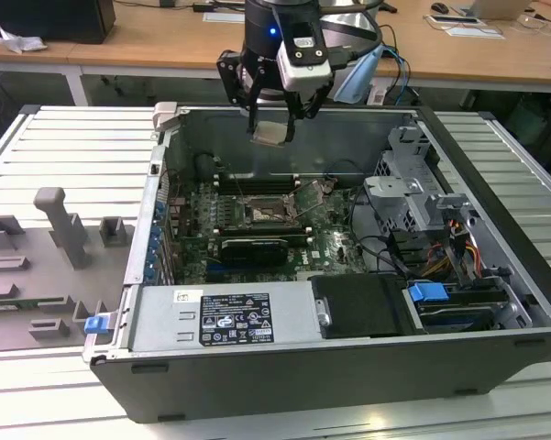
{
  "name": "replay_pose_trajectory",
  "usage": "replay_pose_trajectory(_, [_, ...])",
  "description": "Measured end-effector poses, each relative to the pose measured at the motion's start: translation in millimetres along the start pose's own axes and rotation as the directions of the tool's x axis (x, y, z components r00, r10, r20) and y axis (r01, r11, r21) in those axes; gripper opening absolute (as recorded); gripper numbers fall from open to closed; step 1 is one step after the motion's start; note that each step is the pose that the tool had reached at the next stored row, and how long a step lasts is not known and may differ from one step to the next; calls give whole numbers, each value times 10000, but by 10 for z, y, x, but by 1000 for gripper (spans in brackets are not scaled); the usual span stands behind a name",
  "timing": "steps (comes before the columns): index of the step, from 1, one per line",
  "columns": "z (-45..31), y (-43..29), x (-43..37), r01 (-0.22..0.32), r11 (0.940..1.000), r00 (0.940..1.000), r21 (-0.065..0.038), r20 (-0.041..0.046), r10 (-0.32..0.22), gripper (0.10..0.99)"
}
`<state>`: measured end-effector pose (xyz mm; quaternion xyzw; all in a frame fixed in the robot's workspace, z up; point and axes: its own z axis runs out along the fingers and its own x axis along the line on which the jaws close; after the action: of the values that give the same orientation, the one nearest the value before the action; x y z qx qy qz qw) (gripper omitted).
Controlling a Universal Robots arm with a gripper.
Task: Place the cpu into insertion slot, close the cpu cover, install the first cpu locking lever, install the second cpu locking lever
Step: 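Place the cpu into insertion slot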
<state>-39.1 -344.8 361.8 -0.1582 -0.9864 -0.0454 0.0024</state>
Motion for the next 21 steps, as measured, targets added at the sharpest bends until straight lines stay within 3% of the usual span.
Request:
replay_pose_trajectory(7, [1, 0, 0, -832, 9965, 9965, -15, 75, 832, 541])
replay_pose_trajectory(21, [2, 0, 0, -2402, 9707, 9705, -66, 211, 2402, 541])
